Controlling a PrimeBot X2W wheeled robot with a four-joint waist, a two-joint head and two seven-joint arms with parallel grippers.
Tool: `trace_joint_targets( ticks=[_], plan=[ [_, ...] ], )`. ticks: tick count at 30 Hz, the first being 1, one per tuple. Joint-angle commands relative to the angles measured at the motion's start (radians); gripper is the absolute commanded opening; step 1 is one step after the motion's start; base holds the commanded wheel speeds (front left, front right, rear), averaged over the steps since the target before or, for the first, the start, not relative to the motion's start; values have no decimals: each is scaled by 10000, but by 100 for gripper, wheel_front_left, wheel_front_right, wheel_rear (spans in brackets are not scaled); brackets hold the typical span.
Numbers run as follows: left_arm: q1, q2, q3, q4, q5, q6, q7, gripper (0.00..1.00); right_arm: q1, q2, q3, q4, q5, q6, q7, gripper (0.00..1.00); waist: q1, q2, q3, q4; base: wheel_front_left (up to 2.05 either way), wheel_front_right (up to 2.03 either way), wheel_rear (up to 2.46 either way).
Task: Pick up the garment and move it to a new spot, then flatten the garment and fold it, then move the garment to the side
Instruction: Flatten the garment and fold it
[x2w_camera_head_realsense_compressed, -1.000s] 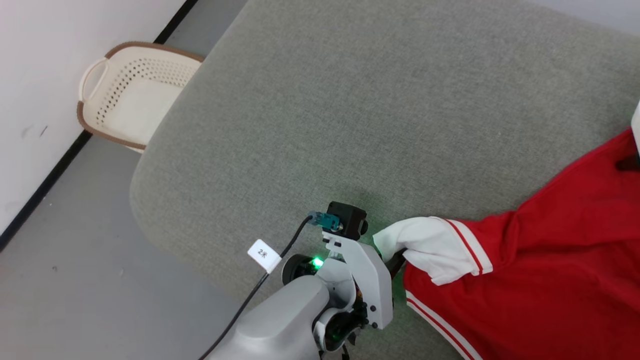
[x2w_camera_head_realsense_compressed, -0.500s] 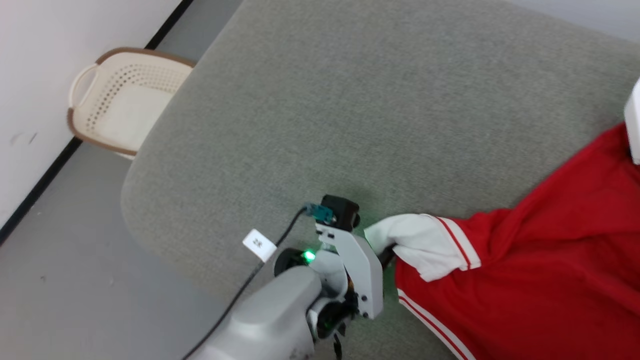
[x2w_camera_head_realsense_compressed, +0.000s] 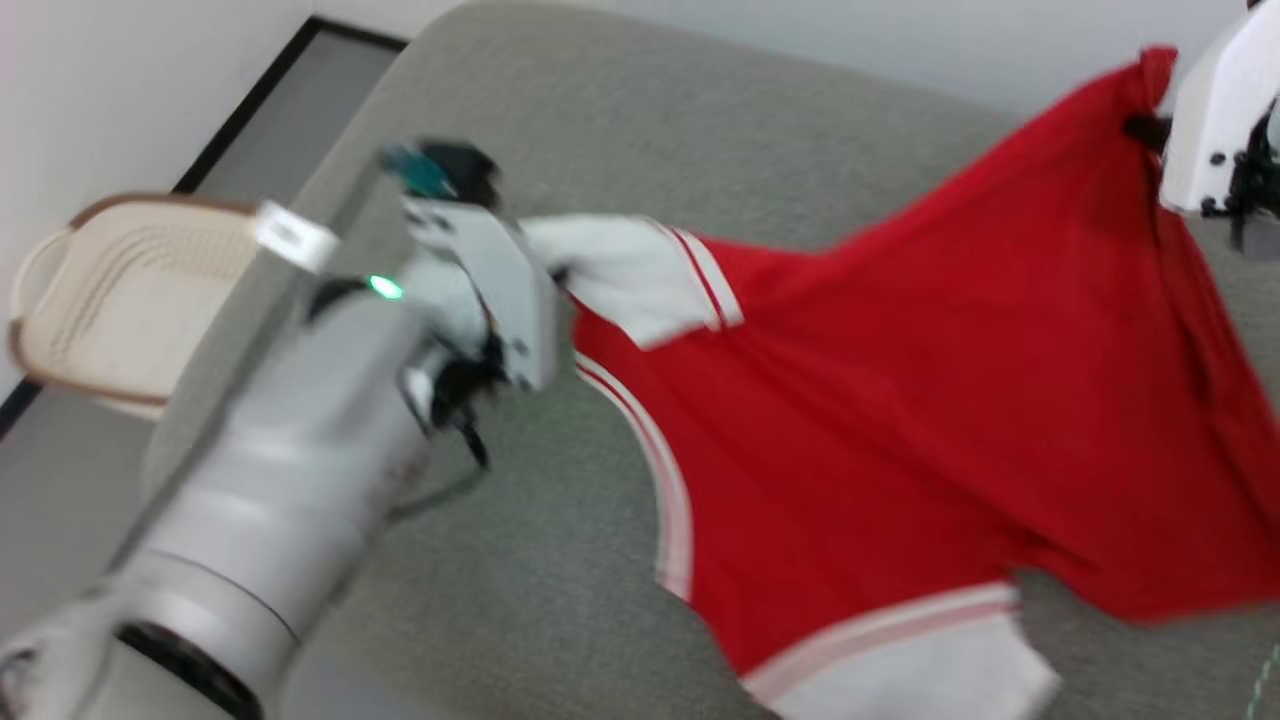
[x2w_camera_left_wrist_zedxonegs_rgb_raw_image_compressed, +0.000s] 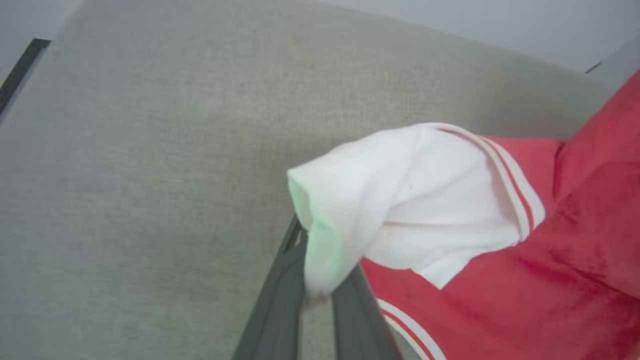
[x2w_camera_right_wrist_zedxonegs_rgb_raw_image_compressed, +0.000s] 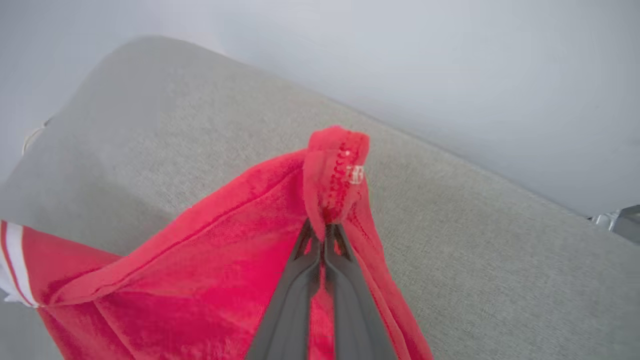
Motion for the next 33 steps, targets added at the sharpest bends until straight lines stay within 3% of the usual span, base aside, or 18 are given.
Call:
trace_joint_targets(
  ticks=[1, 8, 14, 22, 33],
  plan=[
    [-454, 234, 111, 163, -41, -134, 262, 0, -153, 171, -92, 31, 5, -12, -541, 0, 0, 0, -856, -995, 0, 0, 0],
    [-2075, 1059, 261, 848, 123, -161, 968, 0, -570, 611, -488, 143, 9, -12, -2546, 0, 0, 0, -1242, -1965, 0, 0, 0],
    [-3289, 1603, 210, 1449, 439, -161, 1202, 0, -734, 574, -507, -143, 399, -13, -3510, 0, 0, 0, -1393, -2667, 0, 0, 0],
    [-4341, 2014, 248, 2106, 582, -239, 1364, 0, -820, 282, -340, -478, 825, -16, -3711, 0, 0, 0, -1447, -3247, 0, 0, 0],
    [-5124, 1909, 293, 2716, 535, -331, 1399, 0, -1157, 190, -441, -565, 1428, -25, -3605, 0, 0, 0, -879, -3612, 0, 0, 0]
  ],
)
